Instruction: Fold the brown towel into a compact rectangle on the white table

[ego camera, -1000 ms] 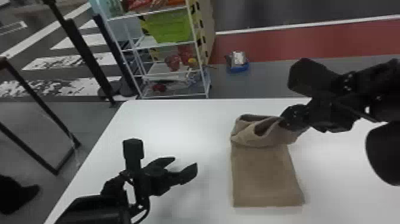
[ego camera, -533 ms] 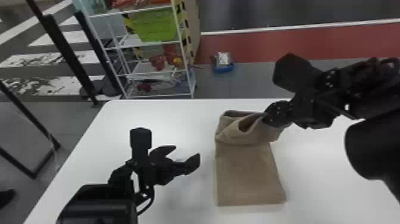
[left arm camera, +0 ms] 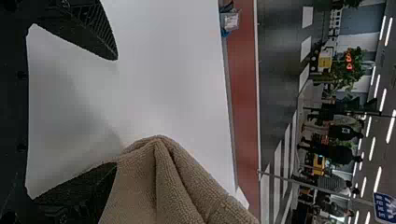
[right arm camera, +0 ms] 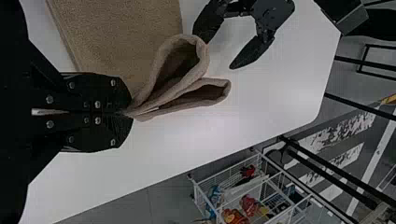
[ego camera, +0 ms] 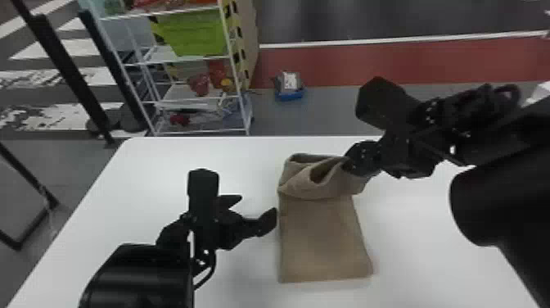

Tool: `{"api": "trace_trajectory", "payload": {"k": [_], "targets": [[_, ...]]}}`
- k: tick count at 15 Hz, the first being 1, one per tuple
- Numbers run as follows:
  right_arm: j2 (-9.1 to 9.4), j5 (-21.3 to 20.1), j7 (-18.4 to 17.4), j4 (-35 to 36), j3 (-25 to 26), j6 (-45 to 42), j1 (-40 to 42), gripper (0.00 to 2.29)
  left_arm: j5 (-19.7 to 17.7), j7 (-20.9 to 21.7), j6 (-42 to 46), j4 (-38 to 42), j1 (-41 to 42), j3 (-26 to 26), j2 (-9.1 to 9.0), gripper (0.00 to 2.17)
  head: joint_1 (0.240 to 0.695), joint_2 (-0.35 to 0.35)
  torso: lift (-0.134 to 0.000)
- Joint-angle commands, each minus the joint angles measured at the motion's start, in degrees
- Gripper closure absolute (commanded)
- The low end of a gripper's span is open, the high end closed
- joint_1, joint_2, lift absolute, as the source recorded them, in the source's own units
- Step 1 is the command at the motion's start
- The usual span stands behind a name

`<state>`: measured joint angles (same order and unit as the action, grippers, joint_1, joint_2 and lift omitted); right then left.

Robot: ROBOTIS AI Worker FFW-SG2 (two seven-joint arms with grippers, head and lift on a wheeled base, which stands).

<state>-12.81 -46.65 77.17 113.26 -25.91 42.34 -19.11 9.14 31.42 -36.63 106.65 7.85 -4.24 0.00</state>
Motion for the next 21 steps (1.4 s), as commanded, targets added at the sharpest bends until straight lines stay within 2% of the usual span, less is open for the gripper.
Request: {"api": "trace_trajectory", "payload": {"k": [1,3,11,15,21], "targets": [[-0.02,0.1,1.2,0.2,0.4,0.0,0.1,1.23,-0.3,0.1,-1.8,0.4,0.1,1.0,-0.15,0.07,0.695,0.15,-0.124],[-0.02,0.1,1.2,0.2,0.4,0.0,0.0,1.23,-1.8,1.2,-3.6,1.1,0.1,1.0,-0.15,0.07,0.695,0.138,-0.124],[-0.37,1.3,1.2,2.0,0.6,0.5,0.6,1.23,-2.4,-5.7,-2.2,-1.5,-3.5,5.6,-0.15,0.08,0.695,0.106,-0.124],[-0.46,1.7,1.2,2.4,0.4,0.7,0.8,1.23,-1.4,-5.6,-2.2,-4.3,-5.5,5.8,-0.15,0.08,0.695,0.102,-0.124],[-0.37,2.0,1.2,2.7,1.5,0.9,-0.4,1.23,-1.3,-4.7,-1.3,-4.3,-4.5,4.9,-0.15,0.08,0.695,0.102,-0.124]]}}
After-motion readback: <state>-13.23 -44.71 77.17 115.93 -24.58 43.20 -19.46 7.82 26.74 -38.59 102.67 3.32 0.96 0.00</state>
